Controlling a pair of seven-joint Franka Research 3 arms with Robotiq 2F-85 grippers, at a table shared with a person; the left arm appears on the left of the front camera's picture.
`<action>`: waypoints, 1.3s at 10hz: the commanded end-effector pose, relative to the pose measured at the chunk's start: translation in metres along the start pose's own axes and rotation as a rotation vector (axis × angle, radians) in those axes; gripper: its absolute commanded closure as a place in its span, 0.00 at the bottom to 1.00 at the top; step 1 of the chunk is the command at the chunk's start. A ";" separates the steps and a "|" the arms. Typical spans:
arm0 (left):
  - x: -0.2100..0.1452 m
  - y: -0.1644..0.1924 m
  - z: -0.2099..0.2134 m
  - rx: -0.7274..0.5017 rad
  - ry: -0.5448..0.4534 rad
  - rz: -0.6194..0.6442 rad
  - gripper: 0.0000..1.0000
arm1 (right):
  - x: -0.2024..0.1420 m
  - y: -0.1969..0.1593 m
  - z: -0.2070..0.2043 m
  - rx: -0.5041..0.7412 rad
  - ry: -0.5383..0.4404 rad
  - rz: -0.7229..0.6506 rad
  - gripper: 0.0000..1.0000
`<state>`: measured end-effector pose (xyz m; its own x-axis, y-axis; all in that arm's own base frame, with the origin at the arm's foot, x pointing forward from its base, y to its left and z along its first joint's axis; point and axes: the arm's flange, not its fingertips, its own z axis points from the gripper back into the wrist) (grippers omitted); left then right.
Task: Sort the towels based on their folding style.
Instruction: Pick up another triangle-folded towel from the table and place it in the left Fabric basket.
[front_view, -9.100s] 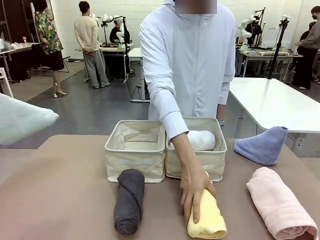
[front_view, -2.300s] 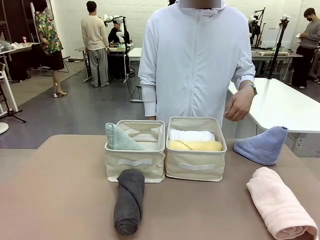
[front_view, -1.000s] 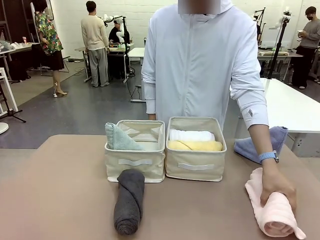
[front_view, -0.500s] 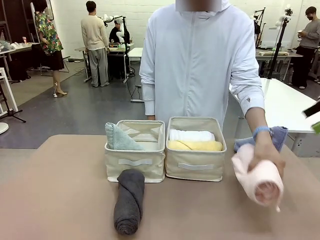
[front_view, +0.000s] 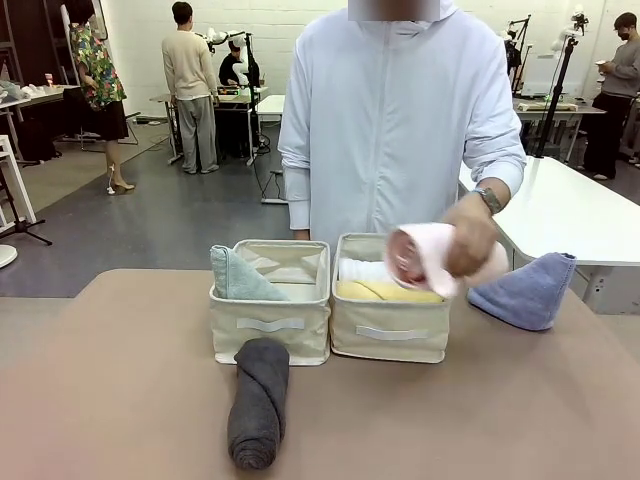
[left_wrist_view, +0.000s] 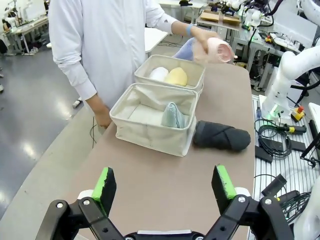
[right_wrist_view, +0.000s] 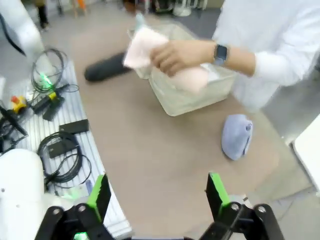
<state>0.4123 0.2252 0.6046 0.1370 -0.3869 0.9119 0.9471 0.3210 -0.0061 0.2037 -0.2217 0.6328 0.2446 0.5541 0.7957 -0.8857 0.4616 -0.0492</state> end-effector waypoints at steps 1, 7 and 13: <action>0.001 0.000 0.002 -0.005 -0.013 -0.010 0.00 | -0.001 -0.030 -0.005 0.012 0.021 -0.047 0.00; 0.001 0.000 0.002 -0.005 -0.013 -0.010 0.00 | 0.000 -0.068 -0.061 -0.057 0.175 -0.081 0.00; 0.001 0.000 0.002 -0.005 -0.013 -0.010 0.00 | 0.012 -0.116 -0.215 -0.095 0.437 0.009 0.00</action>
<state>0.4118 0.2252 0.6049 0.1369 -0.3865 0.9121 0.9478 0.3187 -0.0072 0.3947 -0.1114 0.5174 0.3808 0.8053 0.4544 -0.8611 0.4878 -0.1430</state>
